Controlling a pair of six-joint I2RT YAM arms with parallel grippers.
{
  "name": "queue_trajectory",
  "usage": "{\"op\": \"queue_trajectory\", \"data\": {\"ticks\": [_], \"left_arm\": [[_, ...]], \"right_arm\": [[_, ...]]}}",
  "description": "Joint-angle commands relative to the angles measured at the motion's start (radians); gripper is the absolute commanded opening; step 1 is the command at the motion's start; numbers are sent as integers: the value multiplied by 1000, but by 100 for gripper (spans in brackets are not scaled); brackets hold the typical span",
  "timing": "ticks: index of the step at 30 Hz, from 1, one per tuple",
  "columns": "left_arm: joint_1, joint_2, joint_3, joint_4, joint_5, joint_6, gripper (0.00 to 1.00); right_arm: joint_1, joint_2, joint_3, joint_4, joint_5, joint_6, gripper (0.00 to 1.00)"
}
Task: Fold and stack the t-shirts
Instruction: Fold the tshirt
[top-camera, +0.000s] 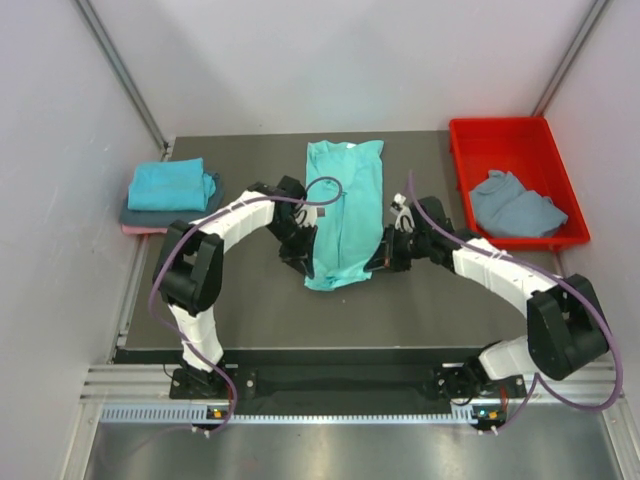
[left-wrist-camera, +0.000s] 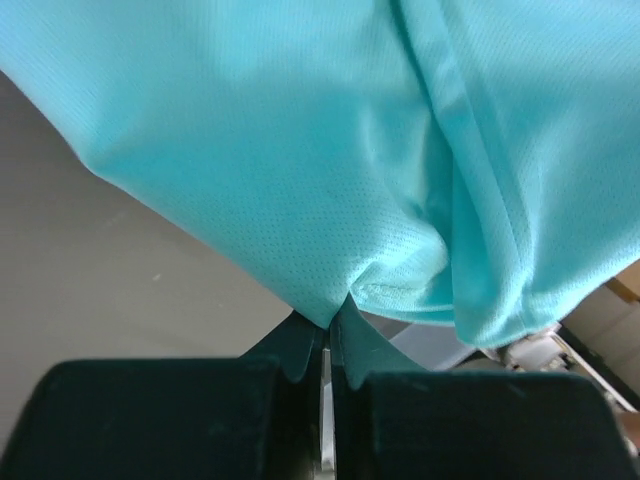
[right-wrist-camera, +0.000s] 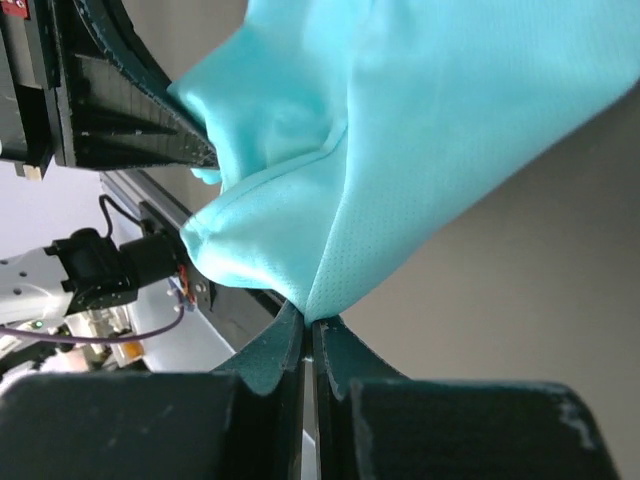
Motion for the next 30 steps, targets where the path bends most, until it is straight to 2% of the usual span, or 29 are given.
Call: {"op": "queue_trajectory", "data": {"ticks": [1,7,11,21,30], "left_arm": [[2,-44,95,-59,-62,60,0],[29,-11,220,-72,-136,92,0],[66,74,325,-83,-167,115,0],[107,364,699,-97,-148,135,0],[149,486,931,-56,-165,123,0]], "right_arm": [[-17,-25,87,-32,24,-57,0],[-51,21,173,-43,54,-94,0],[-95,68,216,5,64,-110,0],[-153,315,387,105,33,-167,0],[-183,498,571,120,34,-172,0]]}}
